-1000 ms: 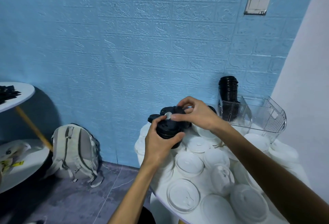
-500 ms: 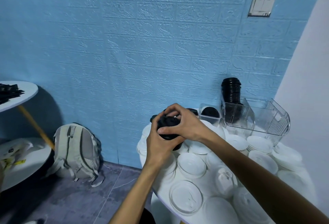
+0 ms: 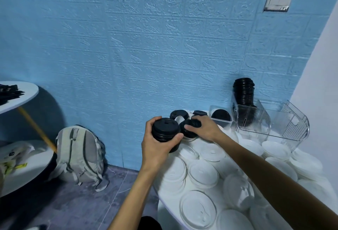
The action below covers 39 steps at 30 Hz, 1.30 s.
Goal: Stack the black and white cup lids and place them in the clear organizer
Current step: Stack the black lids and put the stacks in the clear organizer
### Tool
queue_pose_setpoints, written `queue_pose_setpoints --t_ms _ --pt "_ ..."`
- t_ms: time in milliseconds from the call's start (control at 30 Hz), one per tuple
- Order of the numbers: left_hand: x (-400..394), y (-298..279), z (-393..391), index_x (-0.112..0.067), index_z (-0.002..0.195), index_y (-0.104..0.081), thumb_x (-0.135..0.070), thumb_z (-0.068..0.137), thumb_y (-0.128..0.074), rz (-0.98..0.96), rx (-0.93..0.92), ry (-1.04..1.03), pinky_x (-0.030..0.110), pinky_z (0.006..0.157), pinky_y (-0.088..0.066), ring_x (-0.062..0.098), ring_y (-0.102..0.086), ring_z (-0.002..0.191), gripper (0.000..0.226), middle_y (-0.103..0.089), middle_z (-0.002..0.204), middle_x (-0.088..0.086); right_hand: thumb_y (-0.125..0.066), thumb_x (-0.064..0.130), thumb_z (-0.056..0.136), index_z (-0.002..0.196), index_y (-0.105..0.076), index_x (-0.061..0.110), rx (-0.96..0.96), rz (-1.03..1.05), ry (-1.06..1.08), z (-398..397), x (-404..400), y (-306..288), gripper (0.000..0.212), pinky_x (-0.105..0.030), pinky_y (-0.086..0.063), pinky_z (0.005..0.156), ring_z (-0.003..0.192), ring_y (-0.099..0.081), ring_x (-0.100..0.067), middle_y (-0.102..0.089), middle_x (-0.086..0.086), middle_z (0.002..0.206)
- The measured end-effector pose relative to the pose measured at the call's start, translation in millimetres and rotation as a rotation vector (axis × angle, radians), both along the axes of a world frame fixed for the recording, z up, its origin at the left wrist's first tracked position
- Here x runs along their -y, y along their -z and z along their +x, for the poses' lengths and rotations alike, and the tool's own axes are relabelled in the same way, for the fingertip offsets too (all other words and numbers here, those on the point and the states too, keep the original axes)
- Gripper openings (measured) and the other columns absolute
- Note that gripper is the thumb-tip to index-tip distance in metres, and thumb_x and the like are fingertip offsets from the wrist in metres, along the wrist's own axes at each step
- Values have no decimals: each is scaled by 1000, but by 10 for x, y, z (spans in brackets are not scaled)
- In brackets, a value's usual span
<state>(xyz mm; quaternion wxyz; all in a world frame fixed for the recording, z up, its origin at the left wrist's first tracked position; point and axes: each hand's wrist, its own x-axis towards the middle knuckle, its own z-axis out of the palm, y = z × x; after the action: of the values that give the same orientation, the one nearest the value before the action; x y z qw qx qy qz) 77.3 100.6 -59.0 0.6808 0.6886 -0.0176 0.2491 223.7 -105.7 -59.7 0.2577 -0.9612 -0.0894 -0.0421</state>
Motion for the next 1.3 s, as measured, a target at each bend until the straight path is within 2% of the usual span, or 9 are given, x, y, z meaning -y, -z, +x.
queue_pose_setpoints --t_ms 133,333,533,667,767,933,1067,1200,1300 --pt "5 9 -2 -45 117 -57 -44 49 -94 -16 -13 7 38 98 -56 6 -68 106 78 -70 109 -24 -61 99 47 110 -64 43 8 -33 2 -2 -26 43 84 -38 -55 88 98 -65 -17 -68 7 103" --pt "37 3 6 -45 119 -57 -39 52 -97 2 -22 21 43 101 -55 7 -68 108 78 -70 111 -22 -82 70 60 119 -66 23 59 68 45 -339 -43 -368 77 -38 -52 95 105 -64 -17 -69 4 113" --pt "151 -28 -19 -35 123 -56 -35 54 -98 60 -8 30 27 98 -53 4 -66 110 80 -69 118 -17 -89 63 54 121 -66 29 1 525 -115 -730 -47 -949 78 -37 -55 99 104 -70 -9 -69 13 120" --pt "242 -93 -69 -35 123 -55 -42 52 -96 77 2 36 17 87 -50 -3 -66 104 82 -69 111 -22 -91 33 71 120 -68 30 -77 447 -331 -1102 -199 -1166 55 -32 -56 95 98 -73 -11 -73 8 114" --pt "291 -140 -102 -37 132 -51 -53 46 -88 67 -8 44 21 90 -52 -7 -65 104 95 -67 109 -30 -89 51 65 124 -67 34 -58 250 -385 -1158 -297 -1104 65 -32 -50 104 109 -66 -3 -68 15 119" --pt "244 -142 -141 -51 149 -33 -34 53 -96 72 -18 87 25 92 -54 -1 -65 111 116 -67 116 -25 -88 52 68 128 -66 39 -80 176 -402 -1167 -387 -1042 65 -33 -45 109 116 -58 -1 -60 17 121" --pt "209 -143 -179 -41 131 -54 -34 51 -98 29 28 55 15 86 -52 0 -66 109 91 -70 112 -24 -84 65 58 129 -61 42 -112 188 -432 -1103 -459 -1001 78 -36 -50 105 110 -66 -4 -67 18 120" --pt "122 -132 -166 -38 117 -60 -49 49 -92 -40 39 14 30 97 -54 4 -67 108 77 -69 111 -23 -68 75 74 136 -55 35 -157 320 -313 -873 -434 -973 75 -36 -47 108 108 -66 -7 -72 15 113" --pt "15 -120 -141 -41 116 -60 -49 48 -93 -73 31 -11 38 99 -55 7 -68 107 76 -70 112 -19 -66 66 84 141 -54 25 -47 71 -132 -601 -319 -812 71 -34 -42 108 125 -56 -16 -60 4 138"
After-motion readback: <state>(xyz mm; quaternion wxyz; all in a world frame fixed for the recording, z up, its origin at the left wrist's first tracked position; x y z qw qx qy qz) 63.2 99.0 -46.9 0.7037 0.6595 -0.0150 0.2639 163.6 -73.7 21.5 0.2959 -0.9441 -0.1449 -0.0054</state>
